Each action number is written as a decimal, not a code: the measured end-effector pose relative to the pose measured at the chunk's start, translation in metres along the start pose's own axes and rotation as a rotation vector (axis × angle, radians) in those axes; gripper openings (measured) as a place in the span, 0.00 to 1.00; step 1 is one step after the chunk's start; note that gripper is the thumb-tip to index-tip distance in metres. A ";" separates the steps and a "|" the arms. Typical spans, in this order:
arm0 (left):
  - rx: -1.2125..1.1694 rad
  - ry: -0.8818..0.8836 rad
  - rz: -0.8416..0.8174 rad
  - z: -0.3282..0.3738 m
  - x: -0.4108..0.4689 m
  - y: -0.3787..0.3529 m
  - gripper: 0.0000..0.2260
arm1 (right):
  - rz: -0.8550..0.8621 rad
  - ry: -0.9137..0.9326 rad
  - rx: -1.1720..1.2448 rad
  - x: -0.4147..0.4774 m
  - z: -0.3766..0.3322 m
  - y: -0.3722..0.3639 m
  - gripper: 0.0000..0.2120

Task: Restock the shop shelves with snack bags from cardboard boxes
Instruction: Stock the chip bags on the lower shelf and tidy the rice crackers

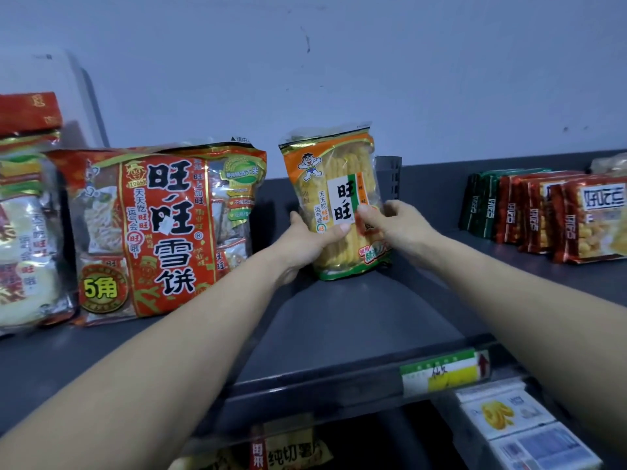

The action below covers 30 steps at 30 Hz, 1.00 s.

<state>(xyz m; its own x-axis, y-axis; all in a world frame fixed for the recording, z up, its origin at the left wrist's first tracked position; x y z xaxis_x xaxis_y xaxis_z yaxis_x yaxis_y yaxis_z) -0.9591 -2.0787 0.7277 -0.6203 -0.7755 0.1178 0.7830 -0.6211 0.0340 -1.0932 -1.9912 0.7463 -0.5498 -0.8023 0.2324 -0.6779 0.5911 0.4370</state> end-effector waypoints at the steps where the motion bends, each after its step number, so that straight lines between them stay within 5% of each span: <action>1: 0.027 0.008 0.006 0.005 -0.007 0.001 0.44 | 0.066 0.010 -0.053 -0.006 -0.005 0.008 0.35; 8: 0.388 -0.126 0.068 0.056 -0.079 0.024 0.30 | 0.237 0.181 -0.108 -0.069 -0.072 0.020 0.21; 13: 0.449 -0.211 0.249 0.084 -0.143 0.101 0.27 | 0.101 0.355 -0.102 -0.118 -0.142 -0.047 0.19; 18: 0.498 -0.197 0.630 0.093 -0.211 0.237 0.25 | -0.145 0.489 -0.174 -0.162 -0.198 -0.154 0.23; 24: 0.690 0.129 0.996 0.054 -0.263 0.401 0.39 | -0.447 0.418 -0.253 -0.184 -0.218 -0.287 0.31; 30: 0.520 0.175 0.879 0.013 -0.242 0.465 0.50 | -0.410 0.219 -0.258 -0.148 -0.218 -0.368 0.43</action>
<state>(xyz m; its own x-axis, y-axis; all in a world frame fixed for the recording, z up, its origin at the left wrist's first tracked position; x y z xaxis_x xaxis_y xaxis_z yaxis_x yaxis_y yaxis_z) -0.4445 -2.1785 0.7280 0.2140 -0.9630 0.1639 0.8602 0.2652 0.4355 -0.6562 -2.1074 0.7402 -0.1315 -0.9781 0.1612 -0.6585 0.2078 0.7233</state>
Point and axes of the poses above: each hand's wrist, its own x-axis towards the middle knuckle, its own y-axis out of the back of the hand, z = x × y, the point moved 8 cm from there along x, towards the middle knuckle, and after that the axes turned 8 degrees about -x, right-handed, at the moved point
